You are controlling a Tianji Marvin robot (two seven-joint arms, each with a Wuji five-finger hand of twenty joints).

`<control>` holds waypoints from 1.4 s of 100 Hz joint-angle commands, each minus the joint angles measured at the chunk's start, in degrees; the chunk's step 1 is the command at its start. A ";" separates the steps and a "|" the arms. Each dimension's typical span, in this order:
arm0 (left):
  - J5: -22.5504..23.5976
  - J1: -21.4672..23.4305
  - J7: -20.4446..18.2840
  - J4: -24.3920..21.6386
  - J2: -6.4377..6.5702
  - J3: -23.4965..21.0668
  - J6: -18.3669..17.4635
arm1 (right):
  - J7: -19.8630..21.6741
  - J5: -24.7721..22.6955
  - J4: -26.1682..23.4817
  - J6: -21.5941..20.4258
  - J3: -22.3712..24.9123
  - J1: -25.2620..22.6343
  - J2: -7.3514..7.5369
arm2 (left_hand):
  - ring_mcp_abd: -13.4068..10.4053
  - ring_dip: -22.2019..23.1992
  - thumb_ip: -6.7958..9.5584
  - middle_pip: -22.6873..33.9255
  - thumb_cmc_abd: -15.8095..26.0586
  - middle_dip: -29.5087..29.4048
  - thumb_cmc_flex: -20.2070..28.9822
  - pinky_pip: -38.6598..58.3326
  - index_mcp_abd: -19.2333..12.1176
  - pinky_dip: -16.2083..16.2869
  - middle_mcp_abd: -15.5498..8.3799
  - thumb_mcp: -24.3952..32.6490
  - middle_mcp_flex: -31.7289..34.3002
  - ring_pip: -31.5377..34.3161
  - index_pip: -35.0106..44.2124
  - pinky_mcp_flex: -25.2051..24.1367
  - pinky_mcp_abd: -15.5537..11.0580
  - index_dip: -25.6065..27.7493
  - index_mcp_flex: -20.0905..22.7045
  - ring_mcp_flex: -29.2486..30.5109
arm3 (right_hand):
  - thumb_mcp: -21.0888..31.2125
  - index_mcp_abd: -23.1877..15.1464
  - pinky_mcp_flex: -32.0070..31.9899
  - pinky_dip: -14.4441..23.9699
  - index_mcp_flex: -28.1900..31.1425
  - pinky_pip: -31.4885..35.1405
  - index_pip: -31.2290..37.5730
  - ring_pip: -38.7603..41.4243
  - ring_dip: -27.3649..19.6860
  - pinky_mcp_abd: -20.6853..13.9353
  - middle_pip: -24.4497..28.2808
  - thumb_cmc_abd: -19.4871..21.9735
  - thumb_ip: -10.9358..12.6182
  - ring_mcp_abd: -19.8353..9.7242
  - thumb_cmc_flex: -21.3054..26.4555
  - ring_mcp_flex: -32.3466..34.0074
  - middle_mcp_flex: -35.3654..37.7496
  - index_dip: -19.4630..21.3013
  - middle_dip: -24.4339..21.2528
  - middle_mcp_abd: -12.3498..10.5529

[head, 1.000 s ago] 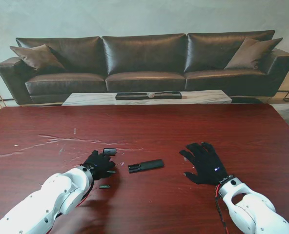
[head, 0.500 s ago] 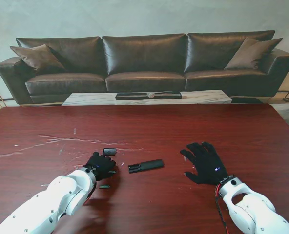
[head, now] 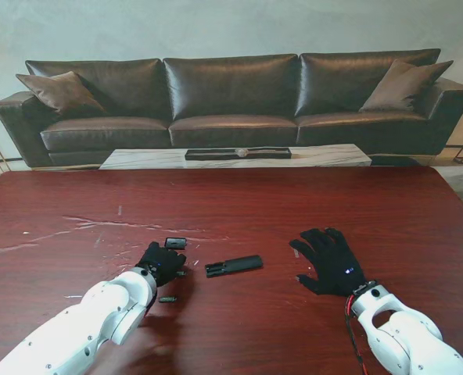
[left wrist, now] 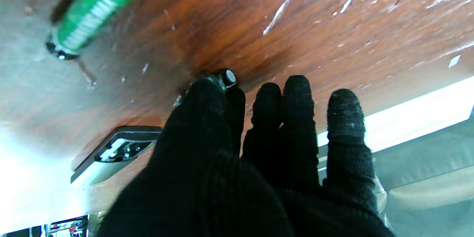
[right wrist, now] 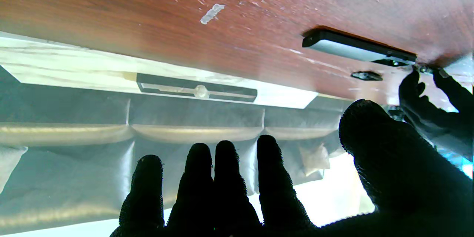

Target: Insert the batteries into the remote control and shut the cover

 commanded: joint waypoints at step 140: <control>0.20 -5.46 -11.98 3.47 1.44 11.78 6.99 | -0.98 0.09 -0.20 -0.29 0.31 -0.67 -0.23 | -0.65 -1.87 0.68 -2.81 -5.91 4.31 4.09 2.18 -1.79 0.87 -1.08 1.60 6.06 -2.25 -11.93 5.55 2.63 0.59 -2.48 4.91 | 0.57 -0.19 -0.42 1.01 0.17 1.05 0.28 -0.19 -0.58 0.55 0.49 0.32 0.84 0.35 2.02 1.39 -0.90 0.85 0.39 0.51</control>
